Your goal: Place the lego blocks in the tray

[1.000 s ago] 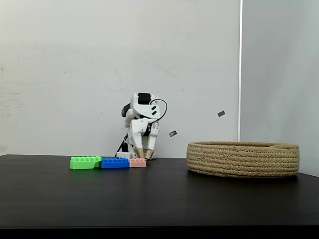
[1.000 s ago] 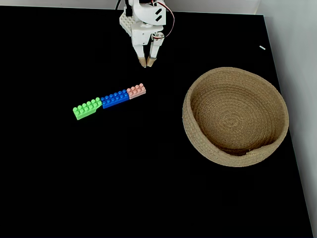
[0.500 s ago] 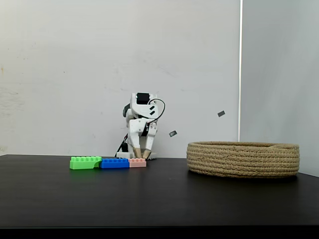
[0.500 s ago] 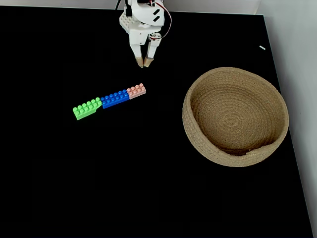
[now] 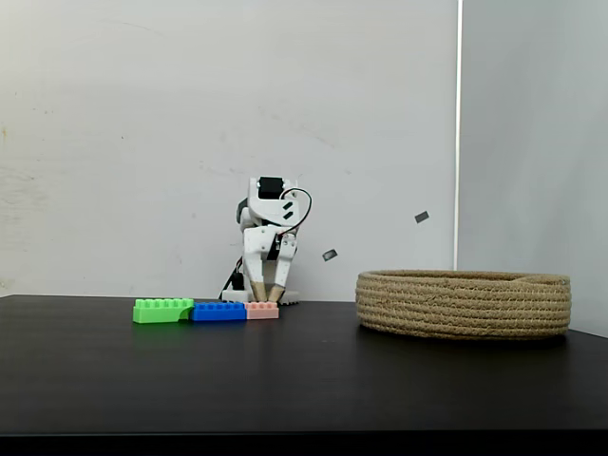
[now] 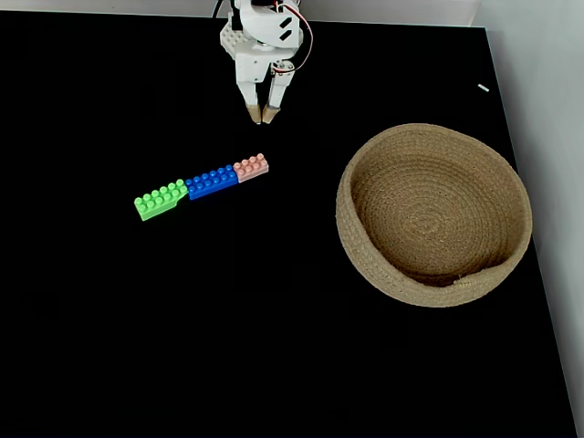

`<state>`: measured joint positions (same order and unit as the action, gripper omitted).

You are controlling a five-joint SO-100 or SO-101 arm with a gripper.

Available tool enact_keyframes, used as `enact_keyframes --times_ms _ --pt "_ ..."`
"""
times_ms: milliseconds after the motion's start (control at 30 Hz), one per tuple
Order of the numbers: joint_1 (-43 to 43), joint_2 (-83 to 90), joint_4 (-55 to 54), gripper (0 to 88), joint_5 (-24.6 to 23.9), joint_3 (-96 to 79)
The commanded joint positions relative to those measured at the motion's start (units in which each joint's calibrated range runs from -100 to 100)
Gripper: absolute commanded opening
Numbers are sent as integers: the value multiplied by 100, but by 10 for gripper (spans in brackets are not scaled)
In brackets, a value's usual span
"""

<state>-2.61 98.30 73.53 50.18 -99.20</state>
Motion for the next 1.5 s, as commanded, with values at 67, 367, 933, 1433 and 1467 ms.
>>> enact_keyframes --times_ms 67,367,933,1433,1467 --pt "-28 49 23 1 -15 -80" --pt "-53 49 23 5 -44 -80" --pt "22 -682 -1135 46 -1260 650" --pt "-308 -4989 -1568 295 -2686 3879" --pt "-366 -5273 -1568 287 -2725 3997"
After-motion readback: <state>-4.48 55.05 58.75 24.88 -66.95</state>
